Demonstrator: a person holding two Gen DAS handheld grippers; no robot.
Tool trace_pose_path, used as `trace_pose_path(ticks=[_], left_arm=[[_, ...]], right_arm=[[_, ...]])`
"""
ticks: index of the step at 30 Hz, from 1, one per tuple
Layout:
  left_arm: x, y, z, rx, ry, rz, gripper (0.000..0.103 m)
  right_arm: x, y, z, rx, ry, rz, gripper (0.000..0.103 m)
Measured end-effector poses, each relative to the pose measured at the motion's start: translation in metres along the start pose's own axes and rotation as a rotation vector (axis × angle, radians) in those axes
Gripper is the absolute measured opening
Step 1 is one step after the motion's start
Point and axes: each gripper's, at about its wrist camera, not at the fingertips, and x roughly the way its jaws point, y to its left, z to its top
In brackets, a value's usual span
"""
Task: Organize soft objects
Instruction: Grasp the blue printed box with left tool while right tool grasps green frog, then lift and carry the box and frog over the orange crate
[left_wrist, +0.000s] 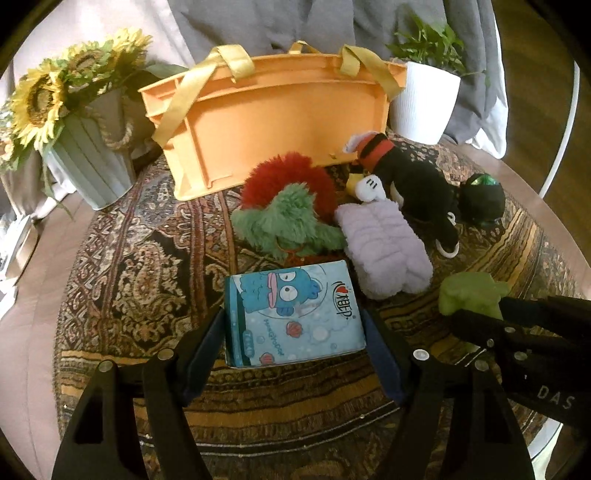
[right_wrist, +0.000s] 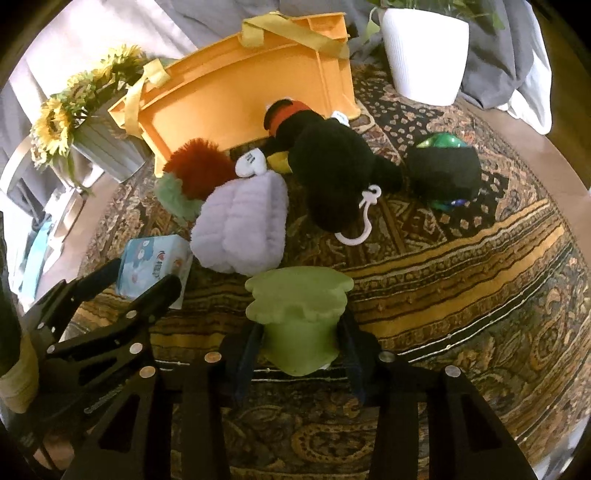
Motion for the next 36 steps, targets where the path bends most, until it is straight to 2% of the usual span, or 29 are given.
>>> trace_pose_path(ticks=[6,19,36], left_arm=[[-0.018,0.000,0.007,-0.029,-0.029,0.019,0.074],[-0.064,-0.001,0.031,-0.058,-0.154,0.079,0.074],[-0.128,-0.001,0.072,-0.103,-0.357,0.145,0.074]], right_arm=[[-0.012,0.002,0.008,-0.034,-0.029,0.001,0.042],[-0.052,0.006,0.034,-0.081,-0.140,0.032,0.043],[-0.118,0.021,0.076,-0.176,-0.357,0.081,0.043]])
